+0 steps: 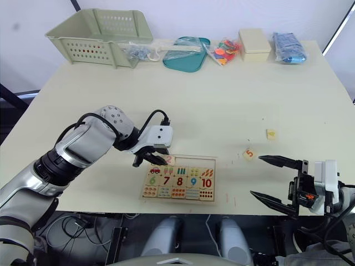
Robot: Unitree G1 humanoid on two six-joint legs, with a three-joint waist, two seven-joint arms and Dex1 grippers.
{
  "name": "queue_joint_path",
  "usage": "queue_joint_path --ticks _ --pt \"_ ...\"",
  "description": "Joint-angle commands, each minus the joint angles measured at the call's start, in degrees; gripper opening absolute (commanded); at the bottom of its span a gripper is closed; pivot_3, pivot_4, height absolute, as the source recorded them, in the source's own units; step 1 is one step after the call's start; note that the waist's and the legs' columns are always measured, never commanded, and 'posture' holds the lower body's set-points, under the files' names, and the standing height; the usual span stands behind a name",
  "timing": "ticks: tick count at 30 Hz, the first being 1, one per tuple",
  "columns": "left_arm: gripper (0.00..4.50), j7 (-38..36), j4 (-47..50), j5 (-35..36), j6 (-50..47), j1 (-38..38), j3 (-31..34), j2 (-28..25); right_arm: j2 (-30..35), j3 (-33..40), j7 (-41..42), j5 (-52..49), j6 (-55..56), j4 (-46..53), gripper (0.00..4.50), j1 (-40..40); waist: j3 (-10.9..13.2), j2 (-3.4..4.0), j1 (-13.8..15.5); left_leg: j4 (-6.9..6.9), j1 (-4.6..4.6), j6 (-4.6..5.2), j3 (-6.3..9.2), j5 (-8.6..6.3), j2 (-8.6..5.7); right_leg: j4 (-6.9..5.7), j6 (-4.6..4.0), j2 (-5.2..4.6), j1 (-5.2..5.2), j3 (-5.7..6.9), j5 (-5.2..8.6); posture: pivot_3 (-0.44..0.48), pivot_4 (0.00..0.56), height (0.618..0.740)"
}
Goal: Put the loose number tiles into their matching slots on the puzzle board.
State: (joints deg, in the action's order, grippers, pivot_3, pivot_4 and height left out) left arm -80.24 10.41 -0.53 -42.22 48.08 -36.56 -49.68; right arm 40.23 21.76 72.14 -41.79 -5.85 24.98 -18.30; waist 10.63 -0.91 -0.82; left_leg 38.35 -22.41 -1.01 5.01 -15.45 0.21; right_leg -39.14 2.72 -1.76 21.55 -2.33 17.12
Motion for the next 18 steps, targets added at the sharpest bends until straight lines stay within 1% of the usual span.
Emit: queue_joint_path --ticks 1,10,18 --pt "0.94 -0.2 0.2 -0.6 0.5 -0.2 0.7 0.3 -0.1 1.7 0.0 -1.1 1.2 2.2 4.5 -0.4 0.0 0.0 0.0 0.0 0.0 0.0 0.0 0.0 0.0 0.0 0.0 0.0 0.0 0.0 0.0 0.0 0.15 0.74" --pt "0.94 0.2 -0.1 -1.9 0.3 -0.6 0.0 2.3 -0.1 1.6 -0.3 -1.2 1.1 2.4 4.5 -0.4 0.0 0.02 0.0 0.03 0.03 0.0 0.0 0.0 -0.01 -0.1 0.0 -0.01 0.0 -0.01 0.0 0.0 0.15 0.74" --pt "0.94 -0.3 0.2 -2.5 0.8 -1.4 0.1 1.9 -0.1 1.6 -0.6 -1.2 0.9 2.7 4.5 -0.6 0.0 0.02 0.0 0.05 0.18 0.0 -0.06 0.0 -0.03 -0.36 0.0 -0.01 -0.01 -0.09 0.01 0.0 0.15 0.74"
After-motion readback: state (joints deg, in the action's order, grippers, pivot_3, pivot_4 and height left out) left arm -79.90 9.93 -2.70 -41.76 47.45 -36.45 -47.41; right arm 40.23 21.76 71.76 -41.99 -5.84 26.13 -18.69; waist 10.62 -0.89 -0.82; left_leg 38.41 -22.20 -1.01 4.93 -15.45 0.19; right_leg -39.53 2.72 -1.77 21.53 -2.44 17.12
